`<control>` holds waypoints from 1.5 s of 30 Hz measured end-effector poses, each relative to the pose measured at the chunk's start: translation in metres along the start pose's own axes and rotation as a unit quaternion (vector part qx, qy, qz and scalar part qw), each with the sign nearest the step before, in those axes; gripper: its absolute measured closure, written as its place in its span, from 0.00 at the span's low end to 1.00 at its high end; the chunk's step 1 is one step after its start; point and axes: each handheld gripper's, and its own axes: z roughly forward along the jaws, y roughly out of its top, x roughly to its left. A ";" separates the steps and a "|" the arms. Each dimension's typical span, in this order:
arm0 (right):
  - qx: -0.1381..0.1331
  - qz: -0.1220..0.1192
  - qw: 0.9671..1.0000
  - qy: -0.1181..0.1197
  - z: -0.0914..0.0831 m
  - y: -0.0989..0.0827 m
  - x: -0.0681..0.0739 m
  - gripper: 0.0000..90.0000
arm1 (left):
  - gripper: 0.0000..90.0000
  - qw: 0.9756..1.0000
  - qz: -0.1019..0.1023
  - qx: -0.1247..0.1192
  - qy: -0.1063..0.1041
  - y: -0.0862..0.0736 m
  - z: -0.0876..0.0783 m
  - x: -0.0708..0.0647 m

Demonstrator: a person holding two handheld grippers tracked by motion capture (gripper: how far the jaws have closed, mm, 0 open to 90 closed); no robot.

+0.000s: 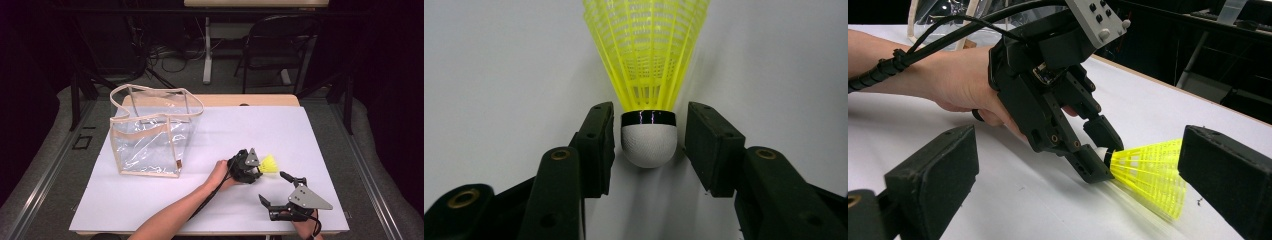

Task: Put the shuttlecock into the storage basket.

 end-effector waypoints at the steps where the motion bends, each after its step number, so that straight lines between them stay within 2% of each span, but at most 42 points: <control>1: -0.001 0.000 1.000 0.000 0.000 0.000 0.000 0.03 | 0.64 1.000 0.000 0.000 -0.001 0.000 0.000 0.000; 5: 0.000 0.000 1.000 0.000 0.000 0.000 0.000 0.03 | 0.71 1.000 -0.002 -0.003 -0.002 -0.001 0.001 0.001; 20: 0.000 0.001 1.000 0.000 0.000 0.000 0.000 0.03 | 0.72 1.000 -0.009 -0.018 -0.005 -0.001 -0.005 0.002; 38: -0.001 -0.001 1.000 0.000 0.000 0.000 0.000 0.03 | 0.72 1.000 -0.007 -0.022 0.014 -0.003 -0.021 0.005; 45: 0.000 0.001 1.000 -0.001 0.000 0.000 0.000 0.03 | 0.72 0.999 -0.013 -0.028 0.021 -0.005 -0.028 0.007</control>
